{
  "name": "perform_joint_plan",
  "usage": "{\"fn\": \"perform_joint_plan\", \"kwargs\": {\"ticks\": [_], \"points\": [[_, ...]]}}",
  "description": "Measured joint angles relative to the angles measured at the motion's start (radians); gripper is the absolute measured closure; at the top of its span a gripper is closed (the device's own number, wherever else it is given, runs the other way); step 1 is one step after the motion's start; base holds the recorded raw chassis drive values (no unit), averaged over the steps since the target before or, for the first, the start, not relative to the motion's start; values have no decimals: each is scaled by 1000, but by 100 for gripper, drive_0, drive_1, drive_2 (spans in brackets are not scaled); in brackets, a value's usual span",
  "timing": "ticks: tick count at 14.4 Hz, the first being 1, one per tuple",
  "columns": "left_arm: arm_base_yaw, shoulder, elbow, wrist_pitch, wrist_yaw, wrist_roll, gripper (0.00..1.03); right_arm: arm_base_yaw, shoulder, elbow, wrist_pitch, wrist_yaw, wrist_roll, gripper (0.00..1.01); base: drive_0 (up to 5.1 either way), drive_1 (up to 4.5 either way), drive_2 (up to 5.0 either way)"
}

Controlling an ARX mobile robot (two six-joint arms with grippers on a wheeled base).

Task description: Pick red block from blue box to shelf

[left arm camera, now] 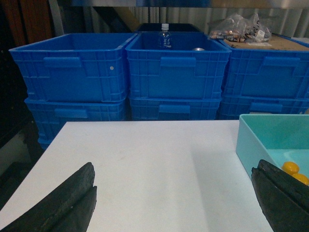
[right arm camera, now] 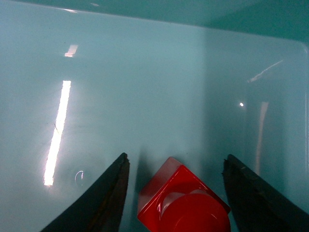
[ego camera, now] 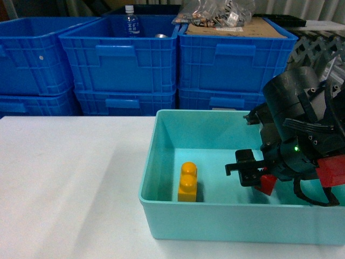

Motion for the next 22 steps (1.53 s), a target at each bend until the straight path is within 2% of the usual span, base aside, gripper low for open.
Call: {"fn": "perform_joint_plan", "kwargs": {"ticks": [1,2,5,7,9,12,13,14,16,18,21,22], "points": [[0,0,0,0,0,0,5,-4,0,0,3,-4,7,56,0,0,0],[0,0,0,0,0,0,5,-9,-4,-7,18,-16,19,61,0,0,0],[0,0,0,0,0,0,5,-10,-94,-98,70,-43,35,62,0,0,0],[0,0,0,0,0,0,5,-7,-262,-214,166,-79,42,62,0,0,0],[0,0,0,0,0,0,5,0,-529,-371,235,-101,46,62,0,0,0],[0,0,0,0,0,0,5,-14,-970,-624,168,-90,40,62,0,0,0],[0,0,0,1,0,0,5,-29,-1189,-788,529,24,-66,62,0,0,0],[0,0,0,0,-3,0,5,-61,-1217,-874,570,21,-94,62,0,0,0],[0,0,0,0,0,0,5,-108,-1294,-947,565,-18,-114,62,0,0,0],[0,0,0,0,0,0,5,-142,-1374,-988,548,-60,-119,62,0,0,0],[0,0,0,0,0,0,5,-187,-1478,-1052,491,-97,-121,62,0,0,0],[0,0,0,0,0,0,5,-247,-1522,-1065,468,-175,-121,62,0,0,0]]}}
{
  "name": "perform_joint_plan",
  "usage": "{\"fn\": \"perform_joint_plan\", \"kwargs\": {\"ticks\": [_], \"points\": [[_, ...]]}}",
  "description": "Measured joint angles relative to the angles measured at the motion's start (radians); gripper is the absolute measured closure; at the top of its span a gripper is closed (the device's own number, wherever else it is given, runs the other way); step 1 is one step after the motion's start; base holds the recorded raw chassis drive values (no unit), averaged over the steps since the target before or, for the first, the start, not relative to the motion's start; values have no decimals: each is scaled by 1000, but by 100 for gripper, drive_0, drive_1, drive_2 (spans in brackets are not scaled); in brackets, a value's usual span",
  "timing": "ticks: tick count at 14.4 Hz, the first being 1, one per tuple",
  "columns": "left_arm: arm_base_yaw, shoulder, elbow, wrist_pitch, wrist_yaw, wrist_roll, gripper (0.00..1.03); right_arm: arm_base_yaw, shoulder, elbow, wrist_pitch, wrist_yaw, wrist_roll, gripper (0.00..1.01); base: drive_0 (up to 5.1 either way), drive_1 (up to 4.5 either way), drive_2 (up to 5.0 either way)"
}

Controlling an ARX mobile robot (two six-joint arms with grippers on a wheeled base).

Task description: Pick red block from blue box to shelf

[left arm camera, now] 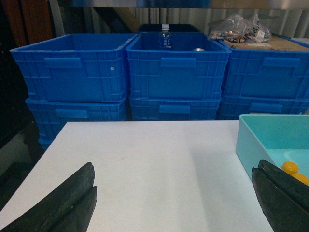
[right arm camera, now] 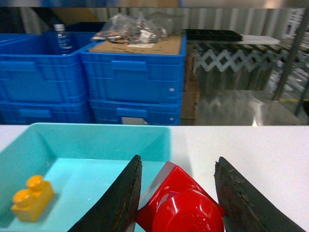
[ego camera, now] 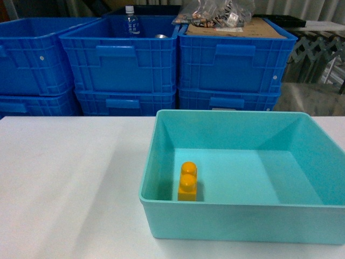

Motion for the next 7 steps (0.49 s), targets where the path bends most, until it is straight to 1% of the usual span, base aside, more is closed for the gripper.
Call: {"fn": "perform_joint_plan", "kwargs": {"ticks": [1,4,5,7], "points": [[0,0,0,0,-3,0,5,-34,-35,-12,-24,-10,0,62,0,0,0],[0,0,0,0,0,0,5,-29,-138,-41,-100,-19,-1,62,0,0,0],[0,0,0,0,0,0,5,-29,-156,-65,-58,-19,-3,62,0,0,0],[0,0,0,0,0,0,5,-29,-208,-72,-129,-19,-6,62,0,0,0]]}}
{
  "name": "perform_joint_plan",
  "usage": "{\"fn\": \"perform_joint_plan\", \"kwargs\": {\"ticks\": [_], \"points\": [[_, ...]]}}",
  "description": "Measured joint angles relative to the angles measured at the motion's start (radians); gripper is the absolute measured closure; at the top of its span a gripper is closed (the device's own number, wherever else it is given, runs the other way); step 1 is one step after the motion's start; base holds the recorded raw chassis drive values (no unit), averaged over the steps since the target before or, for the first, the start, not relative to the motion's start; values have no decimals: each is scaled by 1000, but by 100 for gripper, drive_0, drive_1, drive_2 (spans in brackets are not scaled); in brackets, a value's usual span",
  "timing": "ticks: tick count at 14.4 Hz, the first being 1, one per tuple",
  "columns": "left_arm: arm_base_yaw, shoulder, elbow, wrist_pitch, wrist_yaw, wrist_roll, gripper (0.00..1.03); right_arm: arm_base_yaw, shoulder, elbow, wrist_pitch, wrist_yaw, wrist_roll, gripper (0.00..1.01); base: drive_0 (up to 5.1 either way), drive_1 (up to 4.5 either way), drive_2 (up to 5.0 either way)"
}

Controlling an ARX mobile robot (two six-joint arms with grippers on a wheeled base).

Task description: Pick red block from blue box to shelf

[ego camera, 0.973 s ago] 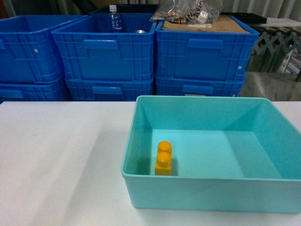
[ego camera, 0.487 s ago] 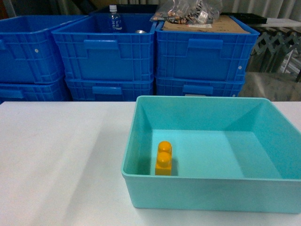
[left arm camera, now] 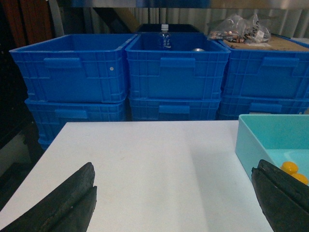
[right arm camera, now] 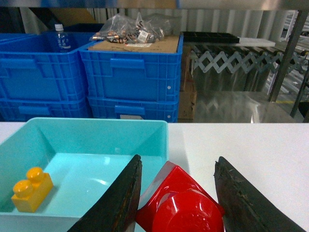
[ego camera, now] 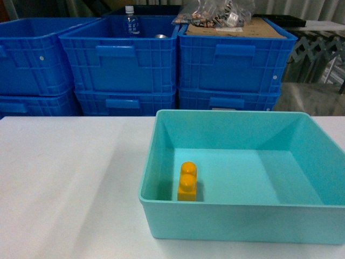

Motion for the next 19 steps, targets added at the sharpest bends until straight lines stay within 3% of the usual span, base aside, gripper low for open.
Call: {"fn": "perform_joint_plan", "kwargs": {"ticks": [11,12,13,19], "points": [[0,0,0,0,0,0,5,0,-254,0,-248,0,-5,62,0,0,0],[0,0,0,0,0,0,5,0,-343,1,-383,-2,-5,62,0,0,0],[0,0,0,0,0,0,5,0,-422,1,-414,-1,-8,62,0,0,0],[0,0,0,0,0,0,5,0,-420,1,-420,-2,-9,62,0,0,0]]}}
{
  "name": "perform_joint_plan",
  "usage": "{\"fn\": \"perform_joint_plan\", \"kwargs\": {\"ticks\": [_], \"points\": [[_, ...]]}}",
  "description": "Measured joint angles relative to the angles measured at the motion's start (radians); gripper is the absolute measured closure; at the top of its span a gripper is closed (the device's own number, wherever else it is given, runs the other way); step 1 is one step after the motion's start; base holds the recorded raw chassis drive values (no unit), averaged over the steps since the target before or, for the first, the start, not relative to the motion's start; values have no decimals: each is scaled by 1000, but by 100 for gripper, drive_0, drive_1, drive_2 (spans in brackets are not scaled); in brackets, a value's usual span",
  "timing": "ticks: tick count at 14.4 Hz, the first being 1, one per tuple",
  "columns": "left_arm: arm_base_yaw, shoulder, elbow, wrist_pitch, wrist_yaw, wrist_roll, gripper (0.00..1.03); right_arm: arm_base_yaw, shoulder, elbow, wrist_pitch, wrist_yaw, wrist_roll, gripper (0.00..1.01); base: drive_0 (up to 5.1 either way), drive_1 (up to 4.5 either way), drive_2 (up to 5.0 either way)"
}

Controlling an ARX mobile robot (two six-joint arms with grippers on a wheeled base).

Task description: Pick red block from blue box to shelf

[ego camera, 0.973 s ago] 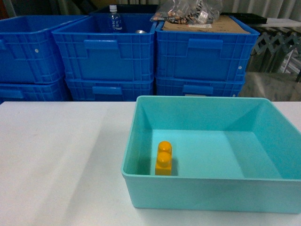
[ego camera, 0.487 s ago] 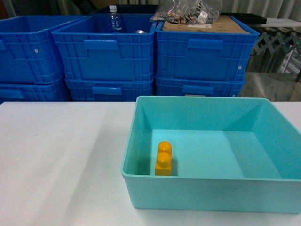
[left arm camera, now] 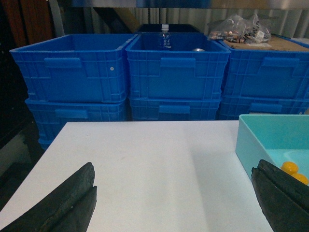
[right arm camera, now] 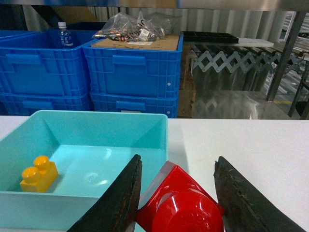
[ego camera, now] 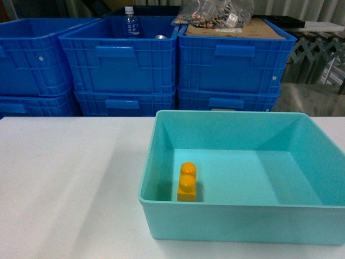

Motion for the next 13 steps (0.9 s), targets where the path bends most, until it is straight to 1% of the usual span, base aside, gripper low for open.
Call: {"fn": "perform_joint_plan", "kwargs": {"ticks": [13], "points": [[1,0,0,0,0,0,5,0,0,0,0,0,0,62,0,0,0]]}}
